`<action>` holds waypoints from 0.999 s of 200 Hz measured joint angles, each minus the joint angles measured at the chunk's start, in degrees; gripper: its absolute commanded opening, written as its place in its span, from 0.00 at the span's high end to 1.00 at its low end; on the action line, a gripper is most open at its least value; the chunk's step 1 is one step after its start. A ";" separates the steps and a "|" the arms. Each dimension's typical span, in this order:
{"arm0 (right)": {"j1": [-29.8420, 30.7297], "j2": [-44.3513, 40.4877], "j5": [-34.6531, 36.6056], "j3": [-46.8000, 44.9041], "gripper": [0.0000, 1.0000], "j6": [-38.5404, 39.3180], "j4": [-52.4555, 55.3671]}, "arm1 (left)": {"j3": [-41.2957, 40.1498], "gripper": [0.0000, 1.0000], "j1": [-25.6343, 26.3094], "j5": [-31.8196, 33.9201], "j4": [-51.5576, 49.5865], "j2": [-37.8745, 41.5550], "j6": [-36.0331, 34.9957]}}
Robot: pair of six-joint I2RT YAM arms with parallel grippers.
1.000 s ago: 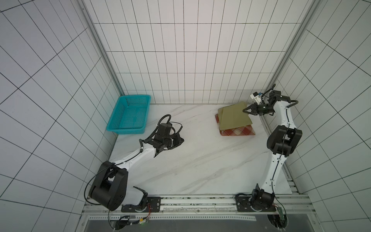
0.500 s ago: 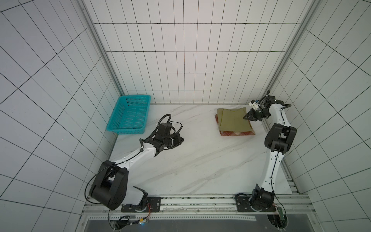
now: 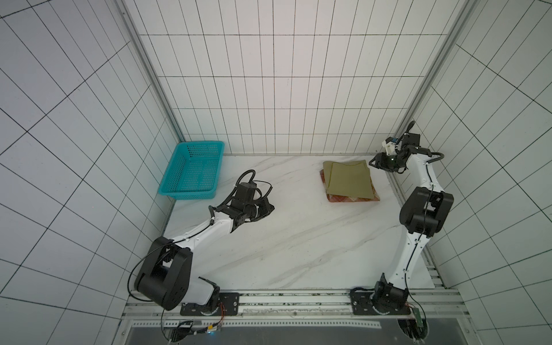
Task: Fold and stack skirts
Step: Place the skirt on the skirt, then reset both arms
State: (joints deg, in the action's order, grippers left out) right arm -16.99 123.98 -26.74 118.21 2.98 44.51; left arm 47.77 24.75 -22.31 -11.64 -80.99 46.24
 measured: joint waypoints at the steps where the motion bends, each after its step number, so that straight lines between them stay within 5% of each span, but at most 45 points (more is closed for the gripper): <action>1: 0.00 -0.04 0.00 0.00 0.49 0.00 -0.07 | 0.00 0.91 0.00 0.00 0.04 0.00 0.00; 53: 1.62 0.70 1.07 -1.18 0.53 -1.20 -3.61 | 0.00 0.91 0.07 0.00 0.28 -0.04 0.04; 141: 4.87 6.23 3.80 -2.91 0.81 -3.89 -7.50 | 0.00 0.91 -0.07 0.07 0.28 -0.04 0.02; 200: 4.87 6.12 6.86 -7.61 0.73 -5.64 -11.08 | 0.17 0.89 -2.19 1.29 -0.98 1.66 -1.81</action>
State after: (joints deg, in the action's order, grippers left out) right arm -12.12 130.10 -19.88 110.61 -2.66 33.43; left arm 47.94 22.57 -21.02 -12.62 -79.33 44.42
